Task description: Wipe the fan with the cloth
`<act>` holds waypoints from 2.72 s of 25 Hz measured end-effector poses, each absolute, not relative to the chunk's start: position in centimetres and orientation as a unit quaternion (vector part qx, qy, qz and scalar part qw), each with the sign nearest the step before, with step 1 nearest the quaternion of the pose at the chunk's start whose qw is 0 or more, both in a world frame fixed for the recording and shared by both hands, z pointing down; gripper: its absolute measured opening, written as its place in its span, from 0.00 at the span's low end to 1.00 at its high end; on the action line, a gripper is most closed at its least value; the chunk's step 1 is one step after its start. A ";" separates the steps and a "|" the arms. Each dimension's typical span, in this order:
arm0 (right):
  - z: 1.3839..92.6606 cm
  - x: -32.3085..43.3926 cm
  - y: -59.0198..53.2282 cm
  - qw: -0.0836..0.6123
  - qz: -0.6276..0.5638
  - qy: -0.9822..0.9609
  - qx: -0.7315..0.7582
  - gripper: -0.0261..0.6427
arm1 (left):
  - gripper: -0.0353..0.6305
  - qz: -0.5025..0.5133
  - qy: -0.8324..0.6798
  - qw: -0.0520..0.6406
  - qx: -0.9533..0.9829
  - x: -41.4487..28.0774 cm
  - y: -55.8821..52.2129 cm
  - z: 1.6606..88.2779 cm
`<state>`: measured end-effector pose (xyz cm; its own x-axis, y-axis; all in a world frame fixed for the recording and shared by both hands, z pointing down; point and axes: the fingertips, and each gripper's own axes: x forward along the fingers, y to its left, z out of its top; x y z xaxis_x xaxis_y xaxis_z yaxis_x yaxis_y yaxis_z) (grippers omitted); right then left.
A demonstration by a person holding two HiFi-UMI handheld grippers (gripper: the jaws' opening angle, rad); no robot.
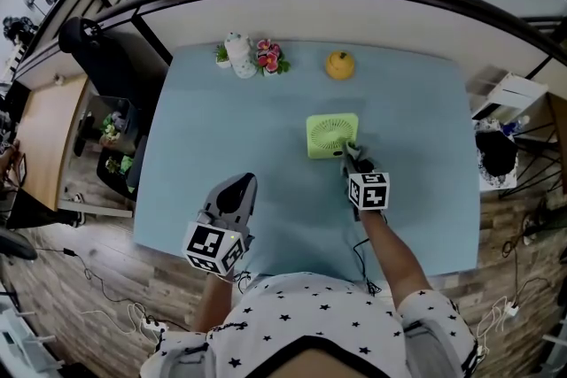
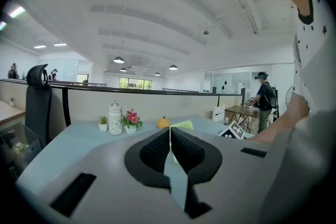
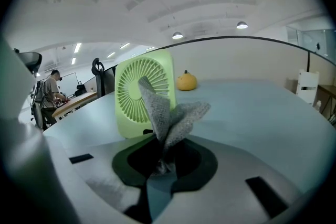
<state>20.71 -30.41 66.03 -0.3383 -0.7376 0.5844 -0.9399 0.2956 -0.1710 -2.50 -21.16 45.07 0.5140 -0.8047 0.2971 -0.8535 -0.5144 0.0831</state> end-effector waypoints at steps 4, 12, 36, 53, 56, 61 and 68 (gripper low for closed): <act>64.7 20.6 -30.0 0.178 0.254 -0.783 0.539 0.12 | 0.10 0.111 -0.481 0.109 0.863 -2.5 -21.0 45.1; 57.6 20.7 -27.8 0.084 0.246 -0.810 0.526 0.12 | 0.10 0.104 -0.473 0.104 0.869 -1.0 -20.7 44.9; 41.7 20.3 -19.1 -0.074 0.145 -0.854 0.494 0.12 | 0.10 0.091 -0.424 0.092 0.897 2.3 -17.6 44.1; 40.7 18.0 -19.3 -0.069 0.137 -0.850 0.505 0.11 | 0.10 0.081 -0.400 0.089 0.909 0.9 -19.0 43.3; 40.7 17.8 -19.3 -0.072 0.138 -0.849 0.504 0.11 | 0.10 0.080 -0.405 0.089 0.907 0.4 -19.0 43.3; 40.7 17.5 -19.2 -0.075 0.139 -0.851 0.500 0.11 | 0.10 0.080 -0.409 0.088 0.905 0.0 -18.7 43.3; 40.8 17.5 -18.9 -0.077 0.143 -0.848 0.504 0.11 | 0.10 0.080 -0.406 0.089 0.906 -0.1 -18.5 43.3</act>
<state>17.51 -18.88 40.75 -0.4798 -0.8773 0.0129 -0.8333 0.4511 -0.3197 -0.10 -18.52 43.34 0.6580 -0.7208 0.2178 -0.7494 -0.6551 0.0959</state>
